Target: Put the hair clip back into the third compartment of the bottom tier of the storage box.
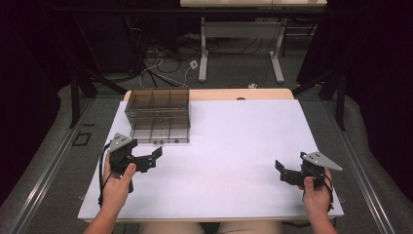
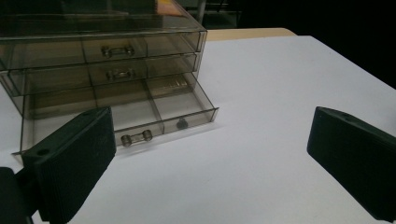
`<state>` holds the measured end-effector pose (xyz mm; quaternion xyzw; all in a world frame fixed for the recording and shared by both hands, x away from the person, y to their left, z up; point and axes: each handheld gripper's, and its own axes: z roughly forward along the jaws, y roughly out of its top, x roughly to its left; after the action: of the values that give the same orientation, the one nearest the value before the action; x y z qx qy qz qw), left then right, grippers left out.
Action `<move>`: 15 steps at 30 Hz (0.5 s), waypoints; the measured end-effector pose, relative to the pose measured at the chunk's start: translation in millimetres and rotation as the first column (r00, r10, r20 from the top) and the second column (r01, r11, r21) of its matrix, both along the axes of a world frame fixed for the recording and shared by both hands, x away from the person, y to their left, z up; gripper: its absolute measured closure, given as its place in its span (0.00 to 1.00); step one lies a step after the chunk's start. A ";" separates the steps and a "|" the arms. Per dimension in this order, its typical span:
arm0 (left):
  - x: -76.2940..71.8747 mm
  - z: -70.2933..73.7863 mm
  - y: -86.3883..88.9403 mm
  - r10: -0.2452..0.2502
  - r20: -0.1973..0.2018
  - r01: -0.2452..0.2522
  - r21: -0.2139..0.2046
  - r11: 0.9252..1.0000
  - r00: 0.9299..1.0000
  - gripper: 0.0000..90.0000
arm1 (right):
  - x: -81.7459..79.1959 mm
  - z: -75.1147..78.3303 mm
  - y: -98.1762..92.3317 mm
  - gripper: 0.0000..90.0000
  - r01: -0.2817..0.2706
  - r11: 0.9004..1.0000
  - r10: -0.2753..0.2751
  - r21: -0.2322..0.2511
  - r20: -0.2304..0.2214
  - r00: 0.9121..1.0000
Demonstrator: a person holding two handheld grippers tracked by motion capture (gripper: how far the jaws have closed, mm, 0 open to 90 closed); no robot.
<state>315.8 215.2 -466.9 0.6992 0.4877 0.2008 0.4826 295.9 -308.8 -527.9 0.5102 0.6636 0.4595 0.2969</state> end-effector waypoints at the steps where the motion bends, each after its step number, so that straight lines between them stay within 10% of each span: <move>1: -1.6 -1.2 1.6 0.003 0.000 -0.003 0.000 1.000 1.000 0.02 | 0.0 0.0 0.0 0.00 0.000 1.000 0.000 0.000 0.000 1.000; 15: -17.7 -21.4 25.2 0.036 -0.021 -0.036 -0.009 0.999 0.999 0.02 | -0.4 -0.3 1.6 0.00 0.004 1.000 -0.004 0.003 -0.002 1.000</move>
<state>298.1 240.4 -488.3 0.6899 0.5062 0.2001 0.4773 295.5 -307.2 -528.2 0.5125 0.6620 0.4594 0.2967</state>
